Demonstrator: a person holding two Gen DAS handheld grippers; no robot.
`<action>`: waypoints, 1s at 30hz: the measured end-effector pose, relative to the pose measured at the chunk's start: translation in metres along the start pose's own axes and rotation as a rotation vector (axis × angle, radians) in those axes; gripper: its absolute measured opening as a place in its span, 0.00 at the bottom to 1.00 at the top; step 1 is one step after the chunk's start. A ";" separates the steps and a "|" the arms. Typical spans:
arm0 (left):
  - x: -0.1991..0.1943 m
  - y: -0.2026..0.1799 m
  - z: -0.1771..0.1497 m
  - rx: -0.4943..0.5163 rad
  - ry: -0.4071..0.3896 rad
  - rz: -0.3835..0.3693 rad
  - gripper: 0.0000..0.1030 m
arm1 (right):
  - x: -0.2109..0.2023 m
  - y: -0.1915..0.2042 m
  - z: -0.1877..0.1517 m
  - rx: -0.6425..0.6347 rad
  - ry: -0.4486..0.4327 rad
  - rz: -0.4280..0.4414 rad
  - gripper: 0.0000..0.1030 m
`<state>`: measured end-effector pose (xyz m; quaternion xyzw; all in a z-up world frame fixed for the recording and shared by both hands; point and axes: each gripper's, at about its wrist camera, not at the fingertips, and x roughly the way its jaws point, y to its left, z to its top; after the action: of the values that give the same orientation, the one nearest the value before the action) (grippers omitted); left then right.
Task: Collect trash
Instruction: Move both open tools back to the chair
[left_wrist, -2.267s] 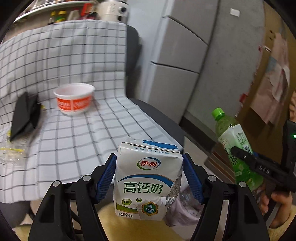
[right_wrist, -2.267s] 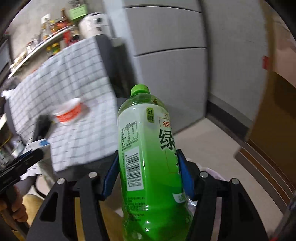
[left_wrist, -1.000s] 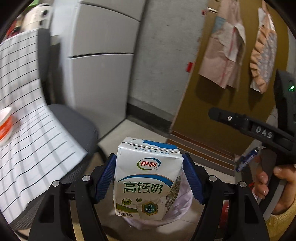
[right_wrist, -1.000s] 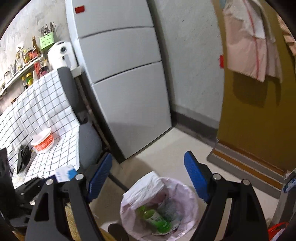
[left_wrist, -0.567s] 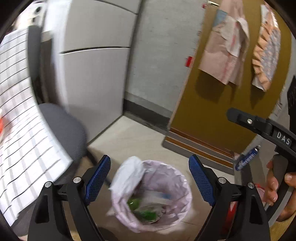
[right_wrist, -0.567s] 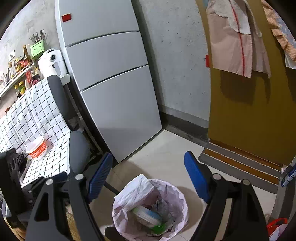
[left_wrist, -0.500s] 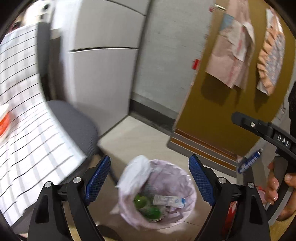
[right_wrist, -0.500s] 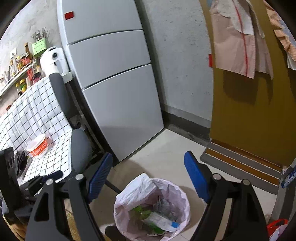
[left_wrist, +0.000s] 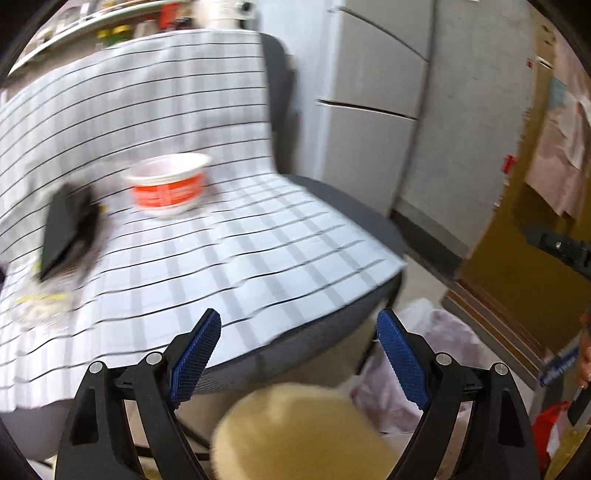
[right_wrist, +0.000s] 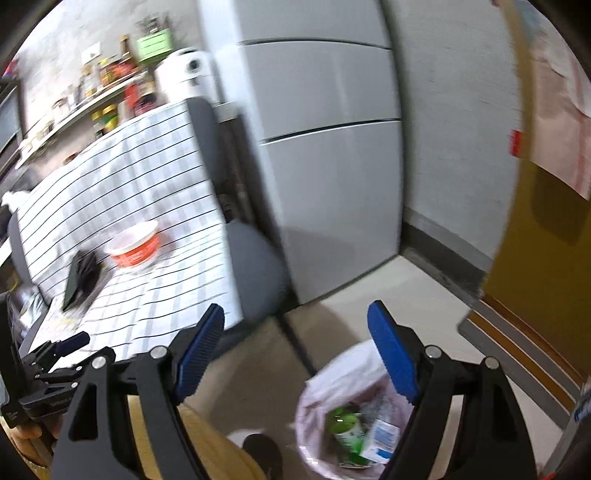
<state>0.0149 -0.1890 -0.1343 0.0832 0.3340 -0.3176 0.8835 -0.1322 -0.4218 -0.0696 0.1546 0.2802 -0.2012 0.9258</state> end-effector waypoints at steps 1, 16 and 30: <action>-0.004 0.011 -0.003 -0.017 0.000 0.021 0.83 | 0.005 0.013 0.001 -0.020 0.009 0.026 0.76; -0.054 0.166 0.008 -0.286 -0.056 0.305 0.83 | 0.089 0.184 0.028 -0.273 0.130 0.247 0.73; 0.037 0.220 0.094 -0.248 0.012 0.456 0.74 | 0.166 0.238 0.065 -0.295 0.151 0.300 0.73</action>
<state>0.2224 -0.0689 -0.1001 0.0493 0.3480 -0.0663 0.9338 0.1338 -0.2878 -0.0731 0.0720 0.3491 -0.0057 0.9343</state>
